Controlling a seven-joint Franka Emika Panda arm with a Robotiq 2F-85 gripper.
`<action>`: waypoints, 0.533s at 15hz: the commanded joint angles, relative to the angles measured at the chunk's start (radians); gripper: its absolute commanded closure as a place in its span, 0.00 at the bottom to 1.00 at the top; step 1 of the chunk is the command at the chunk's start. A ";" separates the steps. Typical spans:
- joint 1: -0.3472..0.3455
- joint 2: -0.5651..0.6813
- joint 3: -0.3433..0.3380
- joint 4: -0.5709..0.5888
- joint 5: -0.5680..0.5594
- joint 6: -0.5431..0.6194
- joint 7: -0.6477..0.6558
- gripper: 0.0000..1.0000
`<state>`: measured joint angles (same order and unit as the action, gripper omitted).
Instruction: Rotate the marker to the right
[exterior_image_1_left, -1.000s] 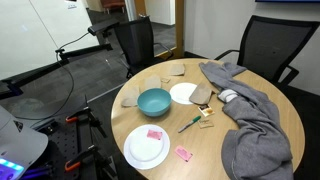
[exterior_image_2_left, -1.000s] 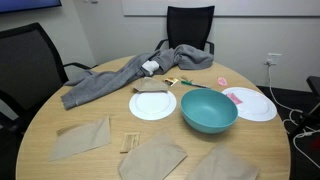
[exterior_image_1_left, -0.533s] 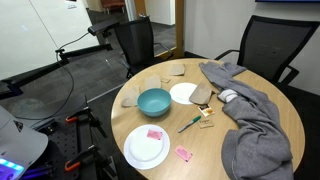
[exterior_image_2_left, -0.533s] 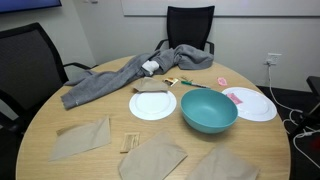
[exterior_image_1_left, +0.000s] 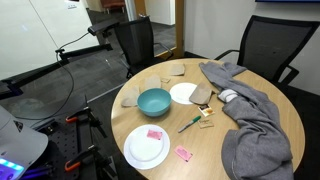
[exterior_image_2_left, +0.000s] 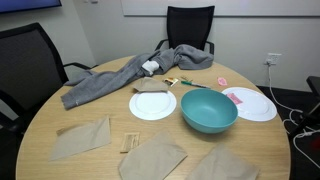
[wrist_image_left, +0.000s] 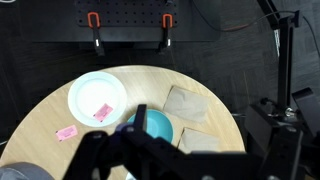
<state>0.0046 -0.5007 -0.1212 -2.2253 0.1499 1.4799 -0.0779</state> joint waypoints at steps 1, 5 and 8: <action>-0.021 0.024 0.023 0.001 -0.005 0.063 -0.009 0.00; -0.017 0.062 0.035 -0.021 -0.037 0.201 -0.023 0.00; -0.015 0.108 0.040 -0.039 -0.046 0.319 -0.016 0.00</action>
<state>0.0036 -0.4292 -0.0968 -2.2518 0.1164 1.7154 -0.0780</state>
